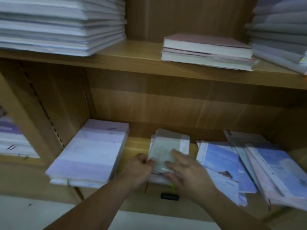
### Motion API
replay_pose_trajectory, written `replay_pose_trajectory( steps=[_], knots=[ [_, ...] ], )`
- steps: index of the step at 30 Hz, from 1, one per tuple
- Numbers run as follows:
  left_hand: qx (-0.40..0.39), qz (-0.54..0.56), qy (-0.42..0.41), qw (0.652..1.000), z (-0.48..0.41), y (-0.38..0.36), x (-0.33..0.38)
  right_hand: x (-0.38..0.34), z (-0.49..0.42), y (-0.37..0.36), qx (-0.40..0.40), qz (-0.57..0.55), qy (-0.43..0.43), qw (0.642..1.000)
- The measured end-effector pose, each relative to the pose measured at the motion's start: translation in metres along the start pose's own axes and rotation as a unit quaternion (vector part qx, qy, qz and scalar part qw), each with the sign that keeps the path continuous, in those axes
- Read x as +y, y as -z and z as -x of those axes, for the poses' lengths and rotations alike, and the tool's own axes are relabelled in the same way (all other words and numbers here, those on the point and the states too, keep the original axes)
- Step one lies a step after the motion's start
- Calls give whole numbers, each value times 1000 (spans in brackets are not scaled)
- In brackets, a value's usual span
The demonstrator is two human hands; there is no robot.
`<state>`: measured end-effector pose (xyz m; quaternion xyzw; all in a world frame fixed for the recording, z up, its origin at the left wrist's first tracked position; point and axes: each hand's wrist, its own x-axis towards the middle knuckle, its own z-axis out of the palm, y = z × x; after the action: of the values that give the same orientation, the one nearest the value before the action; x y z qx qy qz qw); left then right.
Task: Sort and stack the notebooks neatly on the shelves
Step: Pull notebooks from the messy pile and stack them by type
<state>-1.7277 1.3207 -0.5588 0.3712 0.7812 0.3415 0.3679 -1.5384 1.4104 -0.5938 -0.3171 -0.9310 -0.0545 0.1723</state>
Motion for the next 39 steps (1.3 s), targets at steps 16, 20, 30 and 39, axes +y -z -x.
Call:
replay_pose_trajectory(
  steps=[16,20,30,39],
  knots=[
    [-12,216,112,970,-24,-33,12,8,-14,18,-184,-163,-165,955],
    [-20,276,83,957,-16,-32,21,8,-14,44,-210,-198,-166,943],
    [-9,351,22,936,-5,-21,32,23,-6,39,-218,-272,-130,928],
    [18,450,20,893,45,24,27,16,16,67,-131,-394,-316,853]
  ],
)
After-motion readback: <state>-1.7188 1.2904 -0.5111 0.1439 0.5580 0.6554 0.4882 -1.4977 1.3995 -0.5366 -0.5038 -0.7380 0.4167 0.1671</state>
